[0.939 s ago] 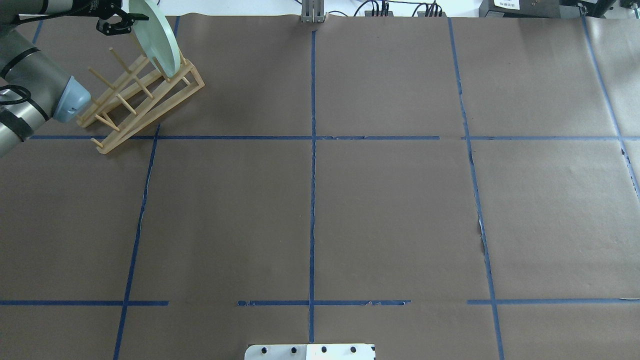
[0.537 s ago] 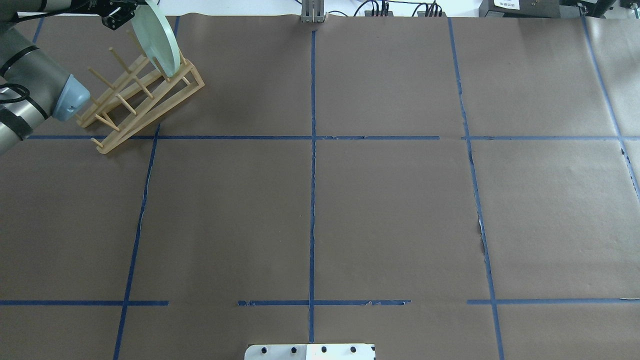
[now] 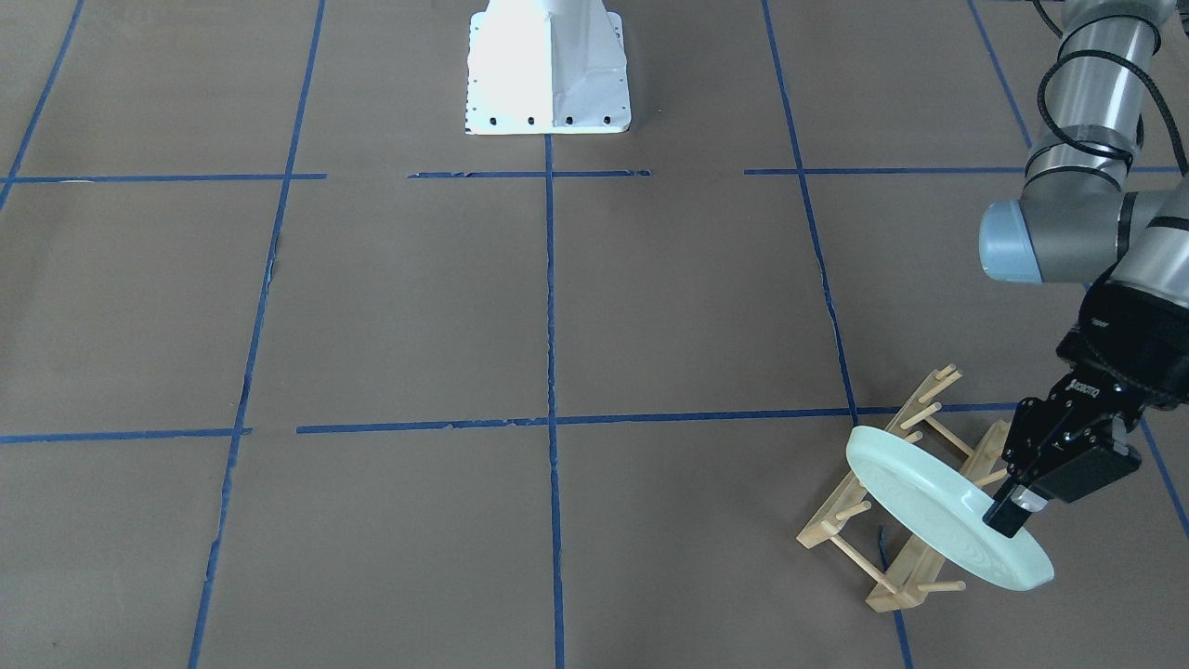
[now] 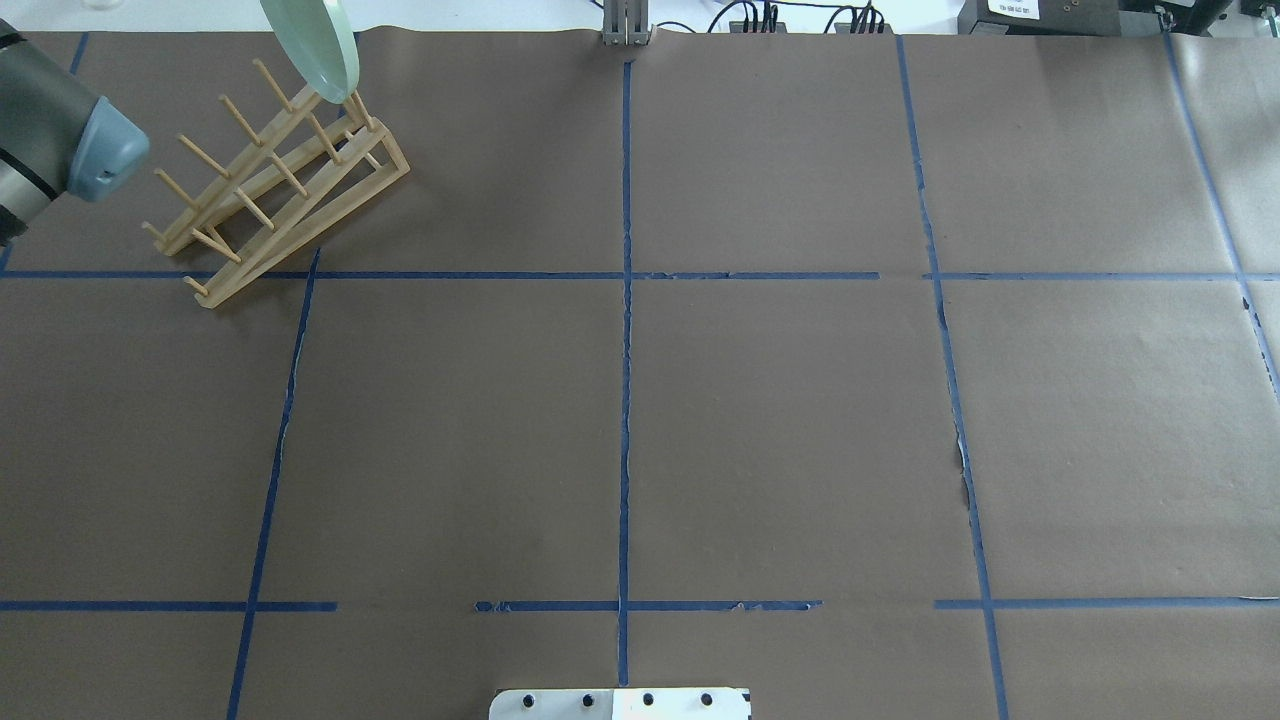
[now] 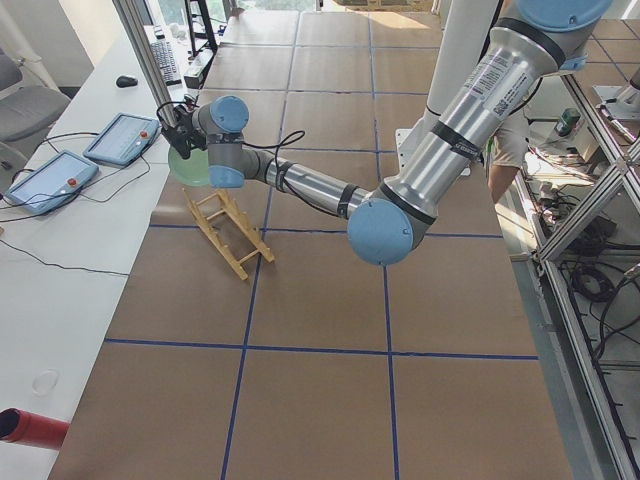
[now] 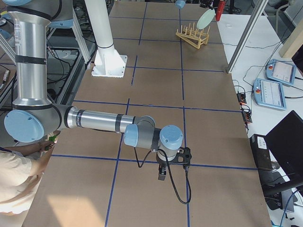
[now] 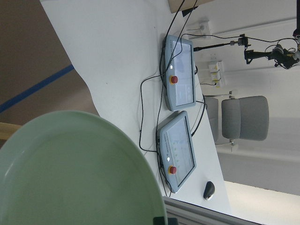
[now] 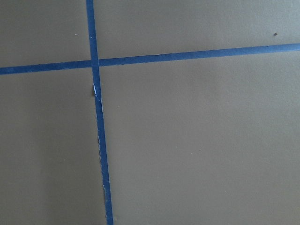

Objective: Place plate on table
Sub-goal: 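Lift the green plate up out of the rack with the left gripper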

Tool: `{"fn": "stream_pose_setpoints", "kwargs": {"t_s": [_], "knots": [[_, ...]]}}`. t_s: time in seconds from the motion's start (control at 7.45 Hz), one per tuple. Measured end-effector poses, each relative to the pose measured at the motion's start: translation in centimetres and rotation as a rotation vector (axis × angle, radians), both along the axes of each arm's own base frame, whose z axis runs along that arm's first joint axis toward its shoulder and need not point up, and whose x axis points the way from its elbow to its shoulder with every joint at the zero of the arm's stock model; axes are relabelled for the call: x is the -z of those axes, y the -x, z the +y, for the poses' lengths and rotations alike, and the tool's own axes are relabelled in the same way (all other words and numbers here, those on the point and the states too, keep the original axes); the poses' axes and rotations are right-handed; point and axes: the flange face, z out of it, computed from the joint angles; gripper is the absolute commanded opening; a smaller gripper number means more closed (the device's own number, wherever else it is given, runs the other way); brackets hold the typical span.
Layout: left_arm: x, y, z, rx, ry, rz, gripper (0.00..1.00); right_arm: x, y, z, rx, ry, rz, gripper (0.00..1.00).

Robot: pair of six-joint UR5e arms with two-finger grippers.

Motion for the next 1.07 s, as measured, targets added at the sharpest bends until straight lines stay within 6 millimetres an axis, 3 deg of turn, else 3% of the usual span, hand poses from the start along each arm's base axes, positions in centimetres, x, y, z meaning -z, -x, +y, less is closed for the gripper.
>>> {"fn": "stream_pose_setpoints", "kwargs": {"t_s": [0.13, 0.4, 0.8, 1.07], "knots": [[2.0, -0.2, 0.7, -0.028, 0.015, -0.002, 0.0, 0.0, 0.0, 0.0, 0.0, 0.0, 0.0, 1.0], [6.6, -3.9, 1.9, -0.113, 0.061, -0.063, 0.0, 0.0, 0.0, 0.0, 0.0, 0.0, 0.0, 1.0], [15.0, -12.9, 3.6, -0.29, 0.151, -0.328, 0.0, 0.0, 0.0, 0.0, 0.0, 0.0, 0.0, 1.0], [17.6, -20.0, 6.2, -0.391, 0.206, -0.513, 0.0, 0.0, 0.0, 0.0, 0.0, 0.0, 0.0, 1.0]]}}
